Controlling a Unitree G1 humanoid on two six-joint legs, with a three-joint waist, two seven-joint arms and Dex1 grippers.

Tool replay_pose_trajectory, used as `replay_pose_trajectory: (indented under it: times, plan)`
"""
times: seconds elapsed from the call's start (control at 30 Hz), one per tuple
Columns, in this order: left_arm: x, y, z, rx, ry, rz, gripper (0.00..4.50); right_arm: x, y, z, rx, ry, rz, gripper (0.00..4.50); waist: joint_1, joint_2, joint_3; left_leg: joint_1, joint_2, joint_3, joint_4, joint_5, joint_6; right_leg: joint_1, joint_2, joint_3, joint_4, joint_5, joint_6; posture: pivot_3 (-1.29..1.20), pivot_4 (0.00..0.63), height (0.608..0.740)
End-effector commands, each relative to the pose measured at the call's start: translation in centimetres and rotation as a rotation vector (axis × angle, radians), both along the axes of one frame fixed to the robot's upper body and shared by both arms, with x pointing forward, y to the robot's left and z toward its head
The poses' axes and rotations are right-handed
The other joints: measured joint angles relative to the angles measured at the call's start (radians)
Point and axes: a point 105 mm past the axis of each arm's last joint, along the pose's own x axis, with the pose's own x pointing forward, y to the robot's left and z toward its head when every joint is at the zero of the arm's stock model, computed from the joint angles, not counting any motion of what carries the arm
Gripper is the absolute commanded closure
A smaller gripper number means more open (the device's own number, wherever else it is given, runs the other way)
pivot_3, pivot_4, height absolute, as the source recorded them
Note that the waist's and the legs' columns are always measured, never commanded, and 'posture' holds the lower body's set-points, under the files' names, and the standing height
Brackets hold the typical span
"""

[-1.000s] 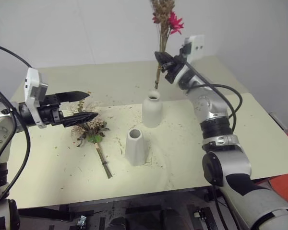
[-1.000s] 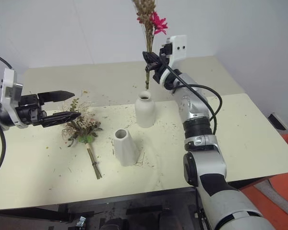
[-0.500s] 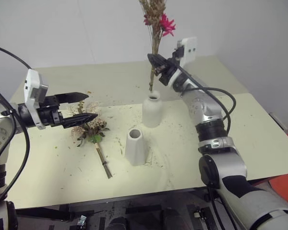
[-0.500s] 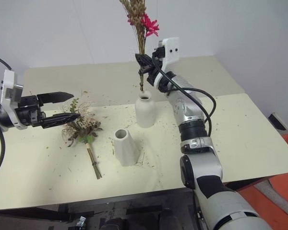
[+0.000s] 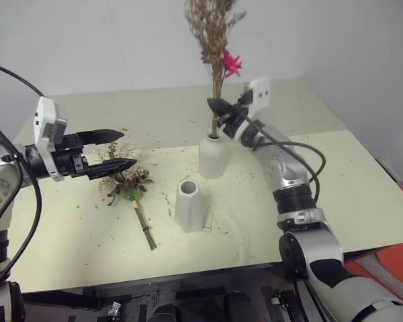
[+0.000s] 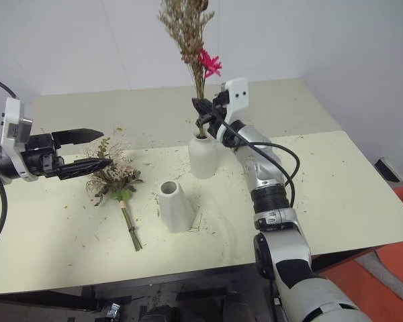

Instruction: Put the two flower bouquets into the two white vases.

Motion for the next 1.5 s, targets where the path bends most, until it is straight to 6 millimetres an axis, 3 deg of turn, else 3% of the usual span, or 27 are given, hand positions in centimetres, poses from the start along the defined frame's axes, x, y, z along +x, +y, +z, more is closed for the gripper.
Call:
replay_pose_trajectory:
  times: [0.03, 0.13, 0.27, 0.6, 0.97, 1.27, 1.5]
  plan:
    - [-0.5, 0.0, 1.4, 0.002, -0.054, 0.000, 0.00, -0.4, 0.3, 0.4, -0.021, -0.092, -0.022, 4.47, 0.000, 0.000, 0.000, 0.000, 0.000, 0.000, 0.000, 0.000, 0.000, 0.000, 0.000, 0.000, 0.000, 0.000, 0.000, 0.00, 0.150, 0.740]
    - [-0.5, 0.0, 1.4, 0.002, -0.054, 0.000, 0.00, -0.5, 0.4, 0.2, -0.016, -0.101, -0.033, 4.47, -0.001, 0.000, 0.000, 0.000, 0.000, 0.000, 0.000, 0.000, 0.000, 0.000, 0.000, 0.000, 0.000, 0.000, 0.000, 0.00, 0.150, 0.740]
    - [-0.5, 0.0, 1.4, 0.004, -0.054, 0.000, 0.00, -0.7, 0.4, 0.0, -0.003, -0.111, -0.034, 3.36, -0.001, 0.000, 0.000, 0.000, 0.000, 0.000, 0.000, 0.000, -0.001, 0.000, 0.000, 0.000, 0.000, 0.000, 0.000, 0.00, 0.150, 0.740]
    - [-0.4, 0.0, 1.4, 0.010, -0.055, -0.003, 0.00, -2.3, -0.2, 0.3, -0.040, -0.148, -0.015, 0.05, 0.000, 0.000, 0.000, 0.000, 0.000, 0.000, 0.000, 0.000, -0.001, 0.000, 0.000, 0.000, 0.000, 0.000, 0.000, 0.00, 0.150, 0.740]
    - [-0.4, -0.1, 1.0, 0.011, -0.048, -0.010, 0.00, -3.5, -2.1, -2.4, -0.156, -0.058, -0.003, 0.05, 0.001, 0.000, 0.000, 0.000, 0.000, 0.000, 0.000, 0.000, 0.000, 0.001, 0.000, 0.000, 0.000, 0.000, 0.000, 0.00, 0.150, 0.740]
    - [-0.6, 0.1, 0.0, 0.023, -0.008, 0.023, 0.00, -2.9, -3.4, -0.8, -0.108, 0.038, 0.046, 0.05, 0.003, 0.000, 0.000, 0.000, 0.000, 0.000, 0.000, 0.000, 0.000, 0.001, 0.000, 0.000, 0.000, 0.000, 0.000, 0.00, 0.150, 0.740]
    - [-0.6, 1.5, -4.7, 0.209, 0.201, 0.252, 0.00, -3.9, -4.3, 0.0, -0.160, 0.025, 0.111, 0.05, 0.005, 0.000, 0.000, 0.000, 0.000, 0.000, 0.000, 0.000, 0.000, 0.001, 0.000, -0.001, -0.001, 0.000, 0.000, 0.00, 0.150, 0.740]
